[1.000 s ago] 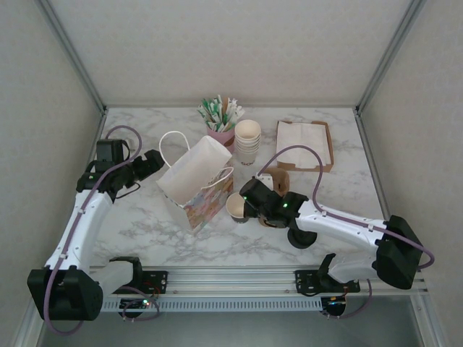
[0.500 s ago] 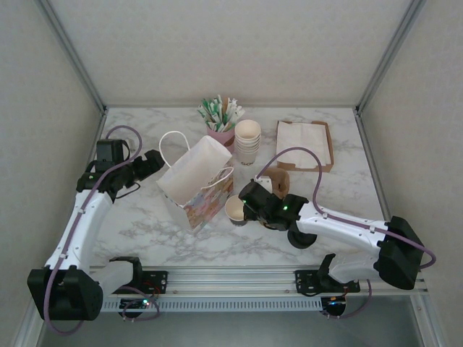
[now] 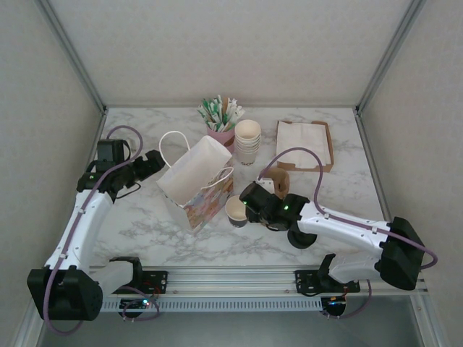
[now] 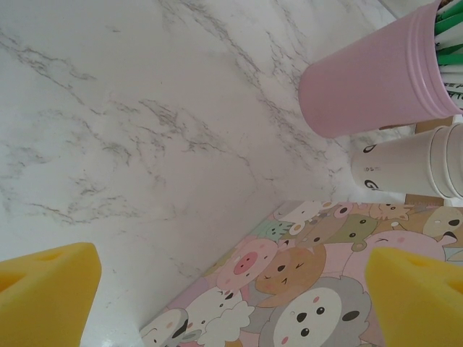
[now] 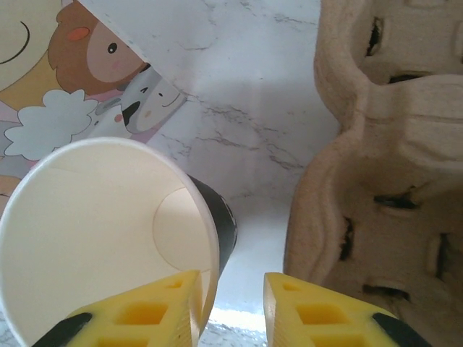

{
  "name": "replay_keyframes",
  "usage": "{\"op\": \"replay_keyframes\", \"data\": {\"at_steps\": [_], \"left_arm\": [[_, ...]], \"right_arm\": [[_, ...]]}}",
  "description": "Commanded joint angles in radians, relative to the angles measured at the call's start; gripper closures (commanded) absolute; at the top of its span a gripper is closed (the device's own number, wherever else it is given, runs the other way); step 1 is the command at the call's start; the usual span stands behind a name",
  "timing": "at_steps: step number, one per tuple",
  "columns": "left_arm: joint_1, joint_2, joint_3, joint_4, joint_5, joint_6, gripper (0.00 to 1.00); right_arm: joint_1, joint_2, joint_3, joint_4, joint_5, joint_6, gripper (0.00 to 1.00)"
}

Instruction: Pack the takeout coffee

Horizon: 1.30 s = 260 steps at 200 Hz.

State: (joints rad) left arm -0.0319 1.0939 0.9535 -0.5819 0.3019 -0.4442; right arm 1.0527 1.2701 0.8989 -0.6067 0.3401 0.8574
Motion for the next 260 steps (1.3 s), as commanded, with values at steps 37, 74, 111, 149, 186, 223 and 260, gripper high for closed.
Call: {"op": "replay_keyframes", "data": {"at_steps": [37,74,111,149,186,223,260], "left_arm": [[-0.012,-0.017,0.005,-0.022,-0.021,0.022,0.05],[-0.012,-0.019,0.009,-0.028,-0.028,0.028,0.05],[-0.013,-0.023,0.01,-0.029,-0.033,0.031,0.05],[-0.013,-0.022,0.009,-0.03,-0.043,0.033,0.06],[-0.016,-0.02,0.008,-0.032,-0.046,0.032,0.05],[-0.023,-0.02,0.007,-0.036,-0.052,0.032,0.05],[-0.026,-0.02,0.008,-0.037,-0.062,0.033,0.05]], "right_arm": [[0.006,-0.176,0.158,-0.393,0.144,-0.008,0.43],[-0.024,-0.326,0.145,-0.574,0.171,0.072,0.18],[-0.095,-0.422,0.077,-0.702,0.151,0.216,0.06],[-0.193,-0.447,0.009,-0.734,0.022,0.411,0.04],[-0.286,-0.395,-0.033,-0.72,-0.104,0.536,0.03],[-0.362,-0.381,-0.109,-0.657,-0.164,0.615,0.01],[-0.463,-0.375,-0.182,-0.533,-0.248,0.593,0.01]]}}
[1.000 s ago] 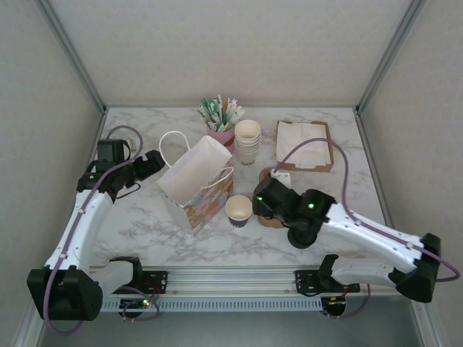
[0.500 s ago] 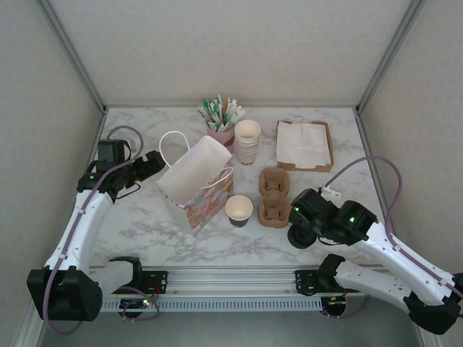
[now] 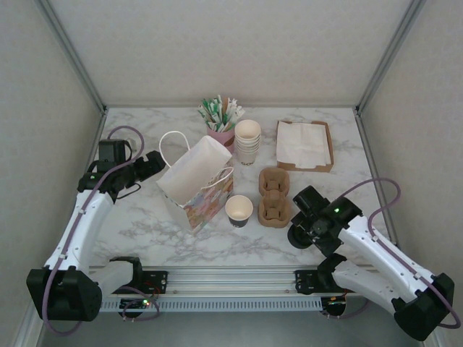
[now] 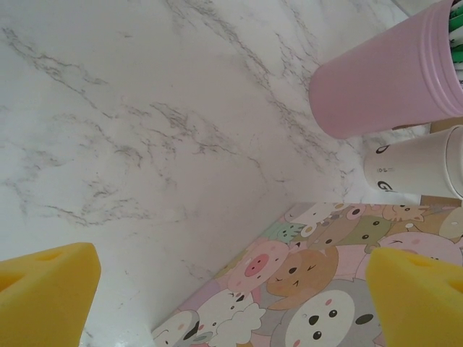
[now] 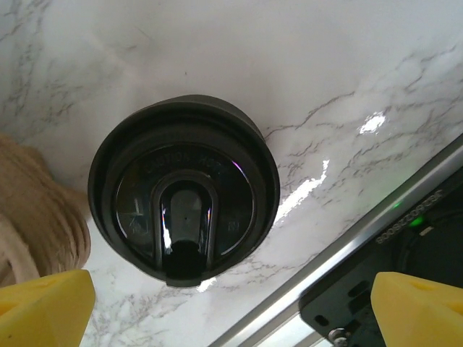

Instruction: Pack the takeout coffee

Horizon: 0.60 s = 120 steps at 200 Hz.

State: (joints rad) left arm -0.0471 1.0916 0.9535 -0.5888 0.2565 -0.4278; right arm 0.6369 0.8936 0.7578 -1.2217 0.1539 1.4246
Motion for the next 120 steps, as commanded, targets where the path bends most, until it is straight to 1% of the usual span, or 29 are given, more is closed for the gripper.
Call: {"op": "replay_keyframes", "data": {"at_steps": [1,13,25,45,60,90,120], "left_arm": [[-0.01,-0.018,0.008,-0.031,-0.017,0.016,0.05],[-0.012,-0.018,0.006,-0.032,-0.018,0.017,0.05],[-0.016,-0.017,0.004,-0.029,-0.026,0.017,0.05],[-0.016,-0.01,0.005,-0.032,-0.026,0.019,0.05],[-0.017,-0.007,0.01,-0.035,-0.026,0.023,0.05],[-0.016,-0.01,0.005,-0.034,-0.03,0.024,0.05],[-0.017,-0.011,0.007,-0.033,-0.026,0.025,0.05]], "right_arm": [[-0.05,0.001,-0.042,0.089,-0.064,0.024,0.01],[-0.072,0.005,-0.063,0.152,-0.091,0.005,0.01],[-0.083,0.02,-0.068,0.177,-0.111,0.005,0.01],[-0.092,0.05,-0.054,0.161,-0.116,0.003,0.01],[-0.094,0.051,-0.048,0.145,-0.097,0.0,0.01],[-0.097,-0.004,-0.074,0.119,-0.054,0.04,0.01],[-0.113,-0.065,-0.114,0.122,-0.025,0.051,0.07]]}}
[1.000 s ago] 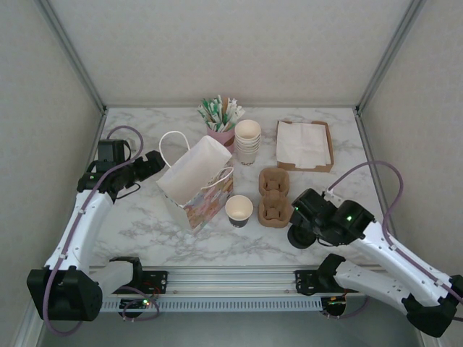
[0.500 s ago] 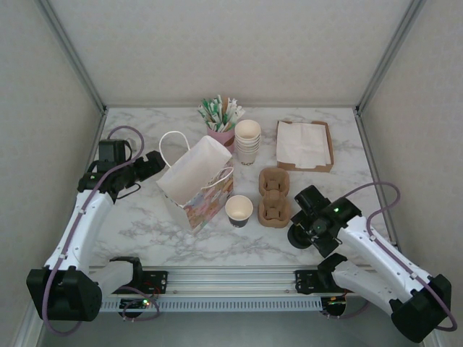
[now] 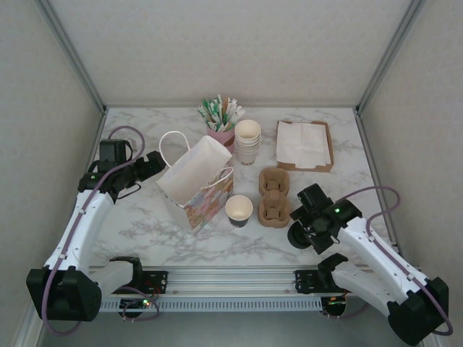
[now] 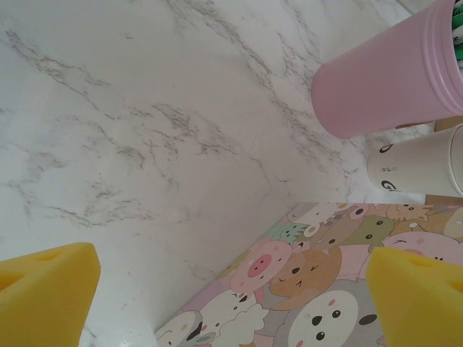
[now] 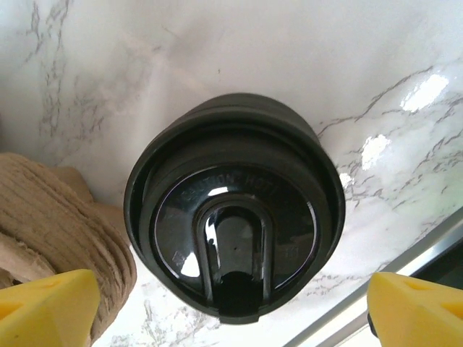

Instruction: Pack the takeout coffee

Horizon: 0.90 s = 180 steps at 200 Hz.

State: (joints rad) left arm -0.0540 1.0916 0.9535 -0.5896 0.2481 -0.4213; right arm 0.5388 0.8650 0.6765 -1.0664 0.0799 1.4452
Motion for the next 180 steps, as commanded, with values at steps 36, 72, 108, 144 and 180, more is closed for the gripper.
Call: {"op": "replay_keyframes", "data": {"at_steps": [36,72,108,144,180], "left_arm": [[-0.01,-0.011,0.006,-0.032,-0.009,0.021,0.05],[-0.012,-0.009,0.007,-0.03,-0.006,0.021,0.05],[-0.013,-0.01,0.008,-0.033,-0.007,0.025,0.05],[-0.015,-0.013,0.01,-0.035,-0.01,0.03,0.05],[-0.015,-0.009,0.01,-0.035,-0.012,0.033,0.05]], "right_arm": [[-0.019,-0.054,-0.054,0.01,0.037,0.032,0.08],[-0.018,-0.058,-0.072,0.057,0.021,0.03,0.11],[-0.018,-0.053,-0.068,0.049,0.039,0.018,0.11],[-0.018,-0.04,-0.074,0.048,0.048,0.014,0.1],[-0.018,-0.032,-0.068,0.06,0.055,0.007,0.1]]}}
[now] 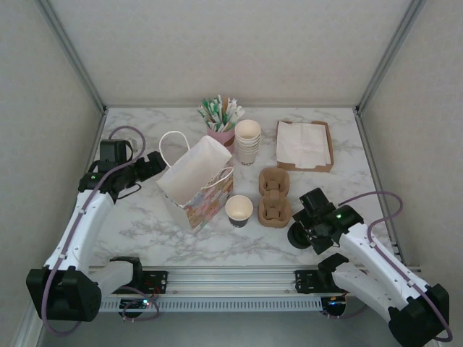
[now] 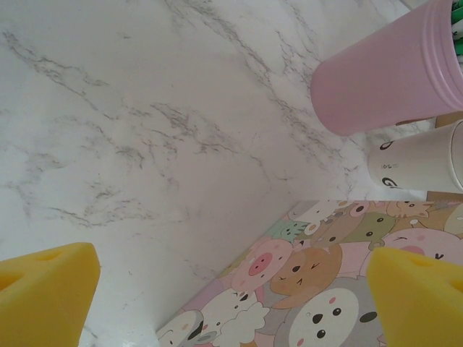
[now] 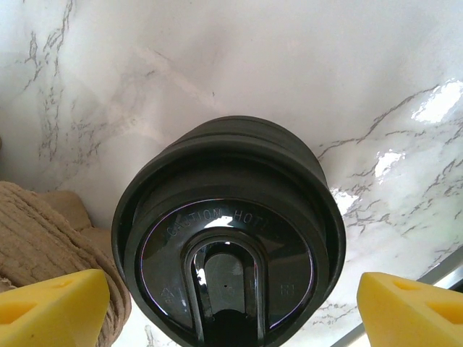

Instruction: Pack the takeout coffee

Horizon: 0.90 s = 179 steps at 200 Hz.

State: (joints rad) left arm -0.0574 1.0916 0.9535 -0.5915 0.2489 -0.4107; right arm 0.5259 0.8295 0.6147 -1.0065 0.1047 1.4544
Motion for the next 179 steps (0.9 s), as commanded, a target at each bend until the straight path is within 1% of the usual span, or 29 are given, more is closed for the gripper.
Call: {"op": "replay_keyframes", "data": {"at_steps": [1,81,138,179], "left_arm": [[-0.012,-0.009,0.01,-0.034,-0.013,0.022,0.05],[-0.012,-0.005,0.013,-0.038,-0.013,0.026,0.05],[-0.016,-0.008,0.011,-0.038,-0.016,0.026,0.04],[-0.017,-0.009,0.011,-0.039,-0.017,0.028,0.04]], "right_arm": [[-0.005,0.004,-0.007,0.0,0.03,-0.002,0.1],[-0.006,0.013,-0.023,0.03,0.039,0.003,0.09],[-0.006,0.048,-0.026,0.04,0.038,-0.002,0.08],[-0.005,0.056,-0.032,0.053,0.045,-0.003,0.11]]}}
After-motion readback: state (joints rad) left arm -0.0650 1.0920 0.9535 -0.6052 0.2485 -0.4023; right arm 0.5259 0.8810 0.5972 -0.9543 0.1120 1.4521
